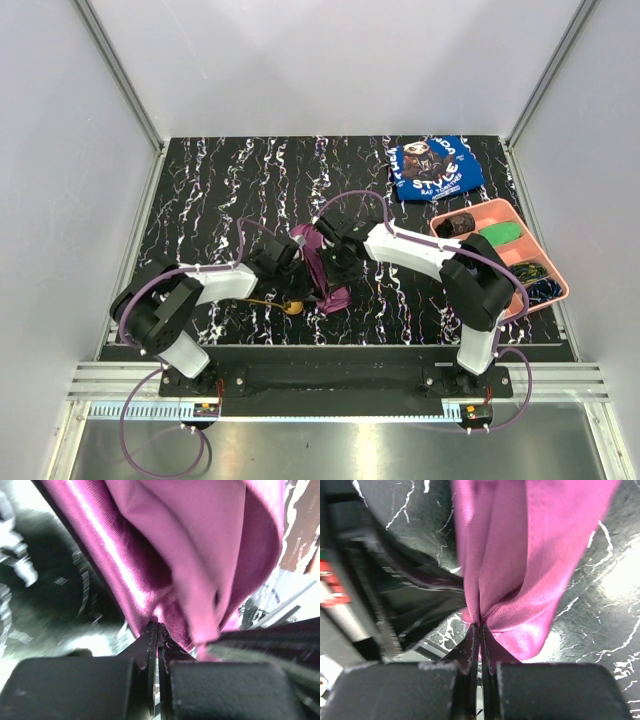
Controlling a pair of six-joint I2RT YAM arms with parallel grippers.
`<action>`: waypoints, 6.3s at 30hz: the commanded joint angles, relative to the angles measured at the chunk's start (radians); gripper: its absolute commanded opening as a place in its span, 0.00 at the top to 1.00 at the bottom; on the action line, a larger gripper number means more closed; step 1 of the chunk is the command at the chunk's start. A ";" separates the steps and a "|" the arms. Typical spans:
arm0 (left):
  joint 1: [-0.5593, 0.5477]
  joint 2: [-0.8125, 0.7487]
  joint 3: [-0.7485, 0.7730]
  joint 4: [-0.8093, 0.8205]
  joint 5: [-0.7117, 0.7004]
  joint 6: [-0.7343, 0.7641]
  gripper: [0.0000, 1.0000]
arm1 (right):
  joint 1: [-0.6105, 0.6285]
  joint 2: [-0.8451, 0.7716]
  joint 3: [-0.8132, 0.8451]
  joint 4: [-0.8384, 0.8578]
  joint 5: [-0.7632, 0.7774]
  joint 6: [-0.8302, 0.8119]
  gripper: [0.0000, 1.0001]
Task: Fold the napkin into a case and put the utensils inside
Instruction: Fold the 2/3-rectangle-folded napkin at the center of the board.
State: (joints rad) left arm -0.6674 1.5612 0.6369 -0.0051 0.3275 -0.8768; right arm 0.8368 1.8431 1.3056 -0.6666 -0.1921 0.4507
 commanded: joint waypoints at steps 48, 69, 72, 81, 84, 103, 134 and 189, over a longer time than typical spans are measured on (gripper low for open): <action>0.169 0.198 0.466 -0.302 -0.206 -0.060 0.75 | -0.045 0.107 -0.193 0.283 -0.118 0.029 1.00; 0.155 0.281 0.521 -0.354 -0.321 -0.085 0.57 | -0.045 0.116 -0.200 0.298 -0.132 0.029 1.00; 0.154 0.290 0.530 -0.346 -0.324 -0.083 0.62 | -0.045 0.120 -0.198 0.298 -0.138 0.029 1.00; 0.155 0.286 0.547 -0.328 -0.360 -0.033 0.94 | -0.045 0.125 -0.203 0.297 -0.136 0.029 1.00; 0.155 0.267 0.566 -0.341 -0.384 0.019 1.00 | -0.045 0.119 -0.212 0.300 -0.138 0.029 1.00; 0.218 0.261 0.537 -0.332 -0.420 0.167 1.00 | -0.042 0.100 -0.276 0.358 -0.207 0.039 1.00; 0.166 0.246 0.509 -0.349 -0.323 -0.016 0.69 | -0.042 0.117 -0.249 0.348 -0.216 0.034 1.00; 0.189 0.192 0.500 -0.362 -0.518 0.202 1.00 | -0.018 0.101 -0.243 0.332 -0.251 0.036 0.93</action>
State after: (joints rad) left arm -0.4816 1.7832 1.1690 -0.3962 -0.2123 -0.6922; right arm 0.7994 1.9125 1.0863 -0.2413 -0.4927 0.5194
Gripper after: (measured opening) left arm 0.005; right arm 0.012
